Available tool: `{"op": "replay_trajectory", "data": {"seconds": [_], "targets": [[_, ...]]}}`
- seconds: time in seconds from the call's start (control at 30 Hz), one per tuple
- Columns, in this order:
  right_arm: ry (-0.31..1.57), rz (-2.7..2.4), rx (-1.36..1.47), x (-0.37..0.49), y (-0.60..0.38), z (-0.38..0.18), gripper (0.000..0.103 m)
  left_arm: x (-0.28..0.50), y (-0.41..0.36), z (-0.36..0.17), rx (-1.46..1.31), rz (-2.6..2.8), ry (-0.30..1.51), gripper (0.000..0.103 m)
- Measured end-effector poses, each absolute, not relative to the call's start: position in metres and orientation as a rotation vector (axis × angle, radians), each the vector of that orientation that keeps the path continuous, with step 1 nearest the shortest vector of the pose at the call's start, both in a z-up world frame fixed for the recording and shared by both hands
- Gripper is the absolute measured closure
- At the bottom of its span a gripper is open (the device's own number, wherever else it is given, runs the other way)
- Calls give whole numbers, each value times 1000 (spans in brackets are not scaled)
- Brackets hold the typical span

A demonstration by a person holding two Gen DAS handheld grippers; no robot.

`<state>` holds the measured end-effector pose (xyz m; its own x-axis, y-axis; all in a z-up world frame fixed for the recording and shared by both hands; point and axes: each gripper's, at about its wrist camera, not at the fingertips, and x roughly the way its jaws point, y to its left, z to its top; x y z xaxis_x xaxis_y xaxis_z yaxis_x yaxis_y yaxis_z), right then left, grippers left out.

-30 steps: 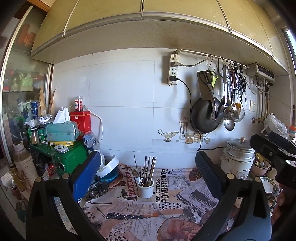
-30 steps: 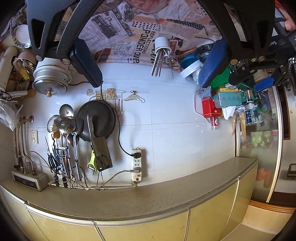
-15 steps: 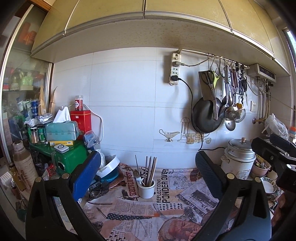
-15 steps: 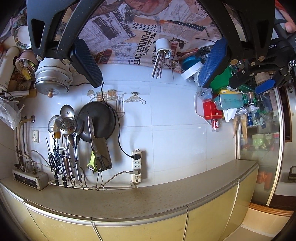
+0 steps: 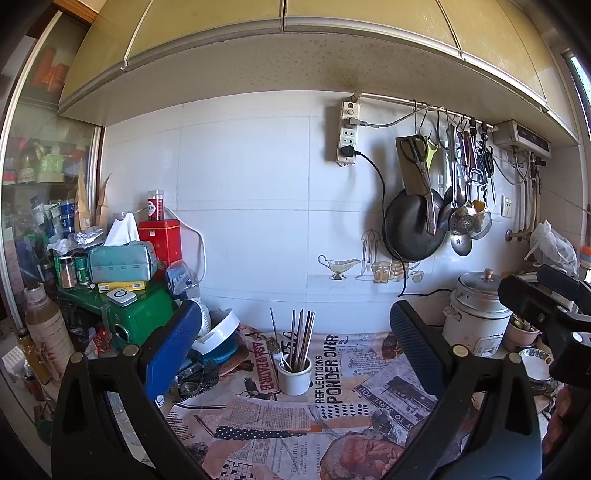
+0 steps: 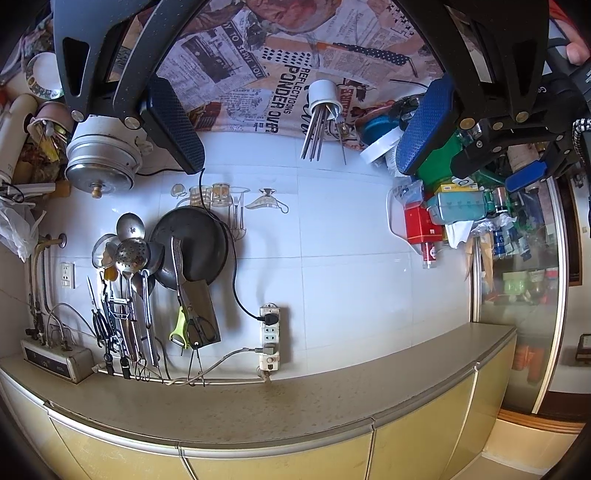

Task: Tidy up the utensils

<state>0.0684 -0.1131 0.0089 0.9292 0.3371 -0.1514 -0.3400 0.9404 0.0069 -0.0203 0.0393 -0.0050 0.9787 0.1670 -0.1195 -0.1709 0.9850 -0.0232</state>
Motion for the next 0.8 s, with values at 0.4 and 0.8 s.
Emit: {"op": "replay_trajectory", "data": {"seconds": [0.4,0.8], "targets": [[157,336,-14,71,-113,8,0,-17,41,-6,-36,164,120,1],[158,329,-14,70,-112,8,0,-15,44,-7,-47,146,121,1]]}}
